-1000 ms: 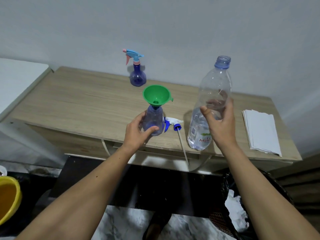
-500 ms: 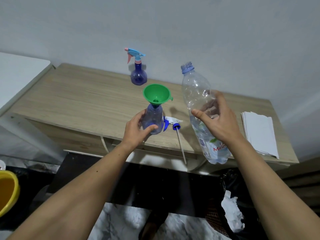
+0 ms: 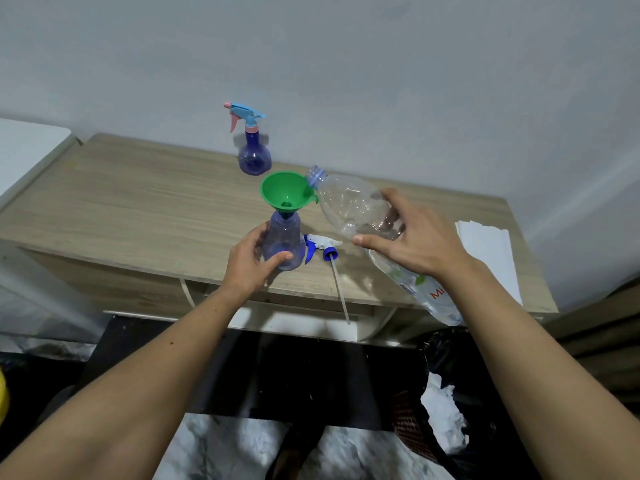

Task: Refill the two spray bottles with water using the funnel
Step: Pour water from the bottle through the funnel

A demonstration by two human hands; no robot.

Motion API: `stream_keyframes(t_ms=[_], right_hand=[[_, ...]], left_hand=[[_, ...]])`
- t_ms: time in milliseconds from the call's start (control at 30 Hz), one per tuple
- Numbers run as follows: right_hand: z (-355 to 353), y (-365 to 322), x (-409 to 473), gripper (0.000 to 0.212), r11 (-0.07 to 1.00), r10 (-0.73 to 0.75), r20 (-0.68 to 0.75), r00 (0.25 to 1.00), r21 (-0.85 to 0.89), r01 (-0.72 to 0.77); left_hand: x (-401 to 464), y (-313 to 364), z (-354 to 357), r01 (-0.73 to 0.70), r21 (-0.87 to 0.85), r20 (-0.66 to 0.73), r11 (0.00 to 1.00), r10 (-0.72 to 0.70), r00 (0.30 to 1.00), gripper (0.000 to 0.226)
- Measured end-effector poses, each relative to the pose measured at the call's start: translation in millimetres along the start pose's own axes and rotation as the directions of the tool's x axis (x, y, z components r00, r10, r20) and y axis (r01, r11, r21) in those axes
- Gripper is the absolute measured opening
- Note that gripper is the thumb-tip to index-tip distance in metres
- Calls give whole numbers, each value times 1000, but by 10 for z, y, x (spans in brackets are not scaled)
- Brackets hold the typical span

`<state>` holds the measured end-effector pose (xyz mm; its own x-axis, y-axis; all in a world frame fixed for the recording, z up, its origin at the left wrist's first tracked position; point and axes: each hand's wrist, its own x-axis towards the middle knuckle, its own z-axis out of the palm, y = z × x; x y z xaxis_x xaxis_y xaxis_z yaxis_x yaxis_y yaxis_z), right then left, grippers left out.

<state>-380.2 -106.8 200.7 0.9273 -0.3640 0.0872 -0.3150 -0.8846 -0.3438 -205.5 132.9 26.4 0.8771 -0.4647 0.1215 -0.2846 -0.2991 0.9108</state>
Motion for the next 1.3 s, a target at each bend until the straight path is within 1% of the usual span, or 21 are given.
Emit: stream_keyframes(t_ms=[200, 367, 567, 1000, 1133, 1300], right_hand=[[-137, 5, 27, 84, 995, -20, 47, 999, -94, 25], [-233, -11, 62, 86, 987, -18, 57, 998, -159, 27], [-308, -49, 102, 89, 973, -41, 84, 996, -225, 59], [-350, -114, 124, 92, 958, -70, 98, 993, -271, 94], [-386, -121, 132, 91, 957, -66, 83, 994, -277, 86], [-391, -138, 138, 91, 955, -60, 94, 994, -285, 85]], left_hand=[[-1, 1, 12, -7, 4, -2, 1000, 8, 1000, 71], [-5, 15, 5, -10, -6, 8, 1000, 10, 1000, 74], [-10, 36, 4, -17, -16, 7, 1000, 17, 1000, 73], [-12, 33, 15, -12, -14, 20, 1000, 13, 1000, 71], [2, 7, 18, 7, -20, 15, 1000, -6, 1000, 76], [-2, 12, 20, -4, -20, 14, 1000, 4, 1000, 78]])
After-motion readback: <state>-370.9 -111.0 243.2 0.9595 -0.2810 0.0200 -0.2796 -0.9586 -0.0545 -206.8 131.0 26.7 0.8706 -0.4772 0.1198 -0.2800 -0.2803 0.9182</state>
